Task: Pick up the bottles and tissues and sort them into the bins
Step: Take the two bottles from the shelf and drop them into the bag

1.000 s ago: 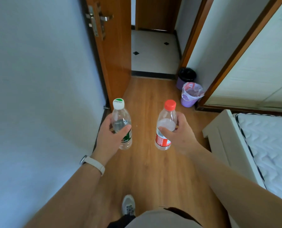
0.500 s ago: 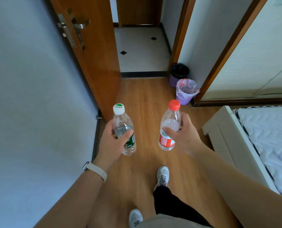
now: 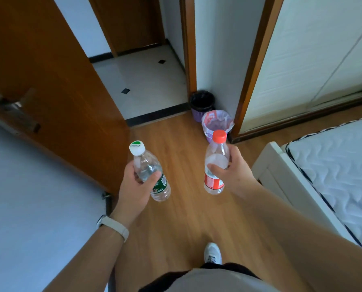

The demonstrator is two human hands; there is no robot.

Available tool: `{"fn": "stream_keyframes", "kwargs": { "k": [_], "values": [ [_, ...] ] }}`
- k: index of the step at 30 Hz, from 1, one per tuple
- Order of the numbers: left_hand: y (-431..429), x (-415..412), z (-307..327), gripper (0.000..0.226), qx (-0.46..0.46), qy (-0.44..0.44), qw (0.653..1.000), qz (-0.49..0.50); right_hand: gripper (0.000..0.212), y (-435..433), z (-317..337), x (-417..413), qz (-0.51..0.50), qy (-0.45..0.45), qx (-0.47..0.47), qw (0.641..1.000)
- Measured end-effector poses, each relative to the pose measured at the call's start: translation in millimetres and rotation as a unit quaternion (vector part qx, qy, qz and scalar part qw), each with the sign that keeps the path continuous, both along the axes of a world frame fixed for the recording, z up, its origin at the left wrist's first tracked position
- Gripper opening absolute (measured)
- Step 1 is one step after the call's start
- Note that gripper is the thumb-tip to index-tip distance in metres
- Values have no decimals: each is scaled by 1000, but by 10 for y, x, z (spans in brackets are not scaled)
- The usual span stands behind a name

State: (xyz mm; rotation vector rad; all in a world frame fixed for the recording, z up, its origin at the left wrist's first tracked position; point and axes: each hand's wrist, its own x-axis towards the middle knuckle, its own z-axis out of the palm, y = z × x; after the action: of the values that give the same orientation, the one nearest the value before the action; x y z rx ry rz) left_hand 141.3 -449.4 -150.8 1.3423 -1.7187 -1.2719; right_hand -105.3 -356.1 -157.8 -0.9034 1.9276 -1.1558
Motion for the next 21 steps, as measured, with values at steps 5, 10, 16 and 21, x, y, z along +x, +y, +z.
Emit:
{"fn": "stream_keyframes", "kwargs": {
  "k": [5, 10, 16, 21],
  "values": [
    [-440, -423, -1, 49, 15, -7, 1000, -11, 49, -370, 8, -372, -27, 15, 7, 1000],
    [-1022, -679, -81, 48, 25, -8, 999, -25, 50, -888, -63, -536, -22, 16, 21, 999],
    [-1965, -851, -276, 47, 50, 9, 996, -68, 50, -1702, -134, -630, -55, 50, 38, 996],
    [-2929, -966, -241, 47, 63, 26, 992, -105, 53, -2501, -110, -608, -85, 70, 64, 992]
  ]
}}
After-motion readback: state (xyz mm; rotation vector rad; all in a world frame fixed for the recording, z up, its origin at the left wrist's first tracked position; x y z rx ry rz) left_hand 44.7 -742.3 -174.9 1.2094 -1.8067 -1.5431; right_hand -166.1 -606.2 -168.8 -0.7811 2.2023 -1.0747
